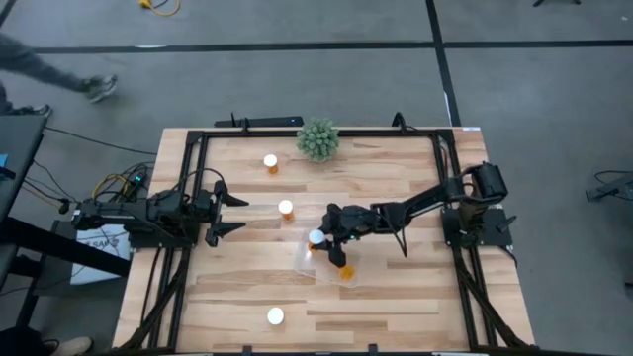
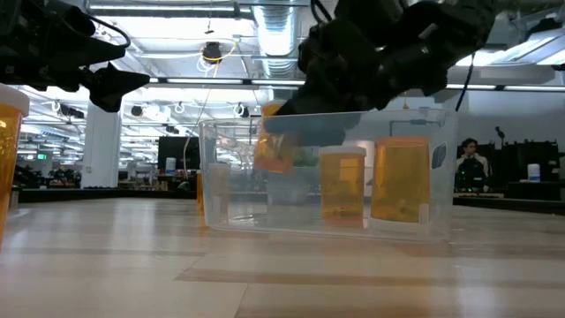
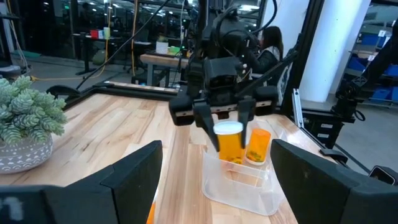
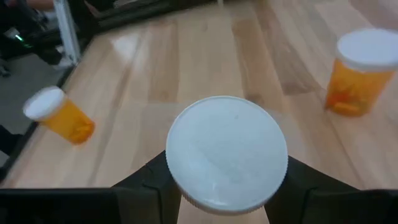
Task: Pick and place pill bottles into a basket
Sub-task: Put the orange pill bottle into the transparent bin
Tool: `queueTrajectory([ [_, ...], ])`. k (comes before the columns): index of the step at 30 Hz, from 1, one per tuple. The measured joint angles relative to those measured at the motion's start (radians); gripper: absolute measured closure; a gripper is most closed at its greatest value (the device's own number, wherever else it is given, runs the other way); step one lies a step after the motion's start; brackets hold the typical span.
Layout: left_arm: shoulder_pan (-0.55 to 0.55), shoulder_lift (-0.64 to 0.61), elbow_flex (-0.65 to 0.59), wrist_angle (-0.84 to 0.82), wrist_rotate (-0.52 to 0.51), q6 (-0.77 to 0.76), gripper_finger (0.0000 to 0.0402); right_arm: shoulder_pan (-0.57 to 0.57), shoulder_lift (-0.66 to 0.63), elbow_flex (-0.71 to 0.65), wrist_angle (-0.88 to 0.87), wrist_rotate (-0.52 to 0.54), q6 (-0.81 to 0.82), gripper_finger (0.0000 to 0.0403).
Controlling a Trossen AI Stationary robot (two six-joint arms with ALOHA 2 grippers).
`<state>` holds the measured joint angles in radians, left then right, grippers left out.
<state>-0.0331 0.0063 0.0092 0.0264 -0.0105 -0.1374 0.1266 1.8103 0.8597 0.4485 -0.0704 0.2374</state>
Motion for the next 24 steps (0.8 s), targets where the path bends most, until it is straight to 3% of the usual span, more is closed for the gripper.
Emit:
queueTrajectory([
  [24, 0.000, 0.000, 0.000, 0.000, 0.000, -0.001, 0.0111, -0.037, -0.001, 0.005, -0.047, 0.005, -0.107, 0.0228],
])
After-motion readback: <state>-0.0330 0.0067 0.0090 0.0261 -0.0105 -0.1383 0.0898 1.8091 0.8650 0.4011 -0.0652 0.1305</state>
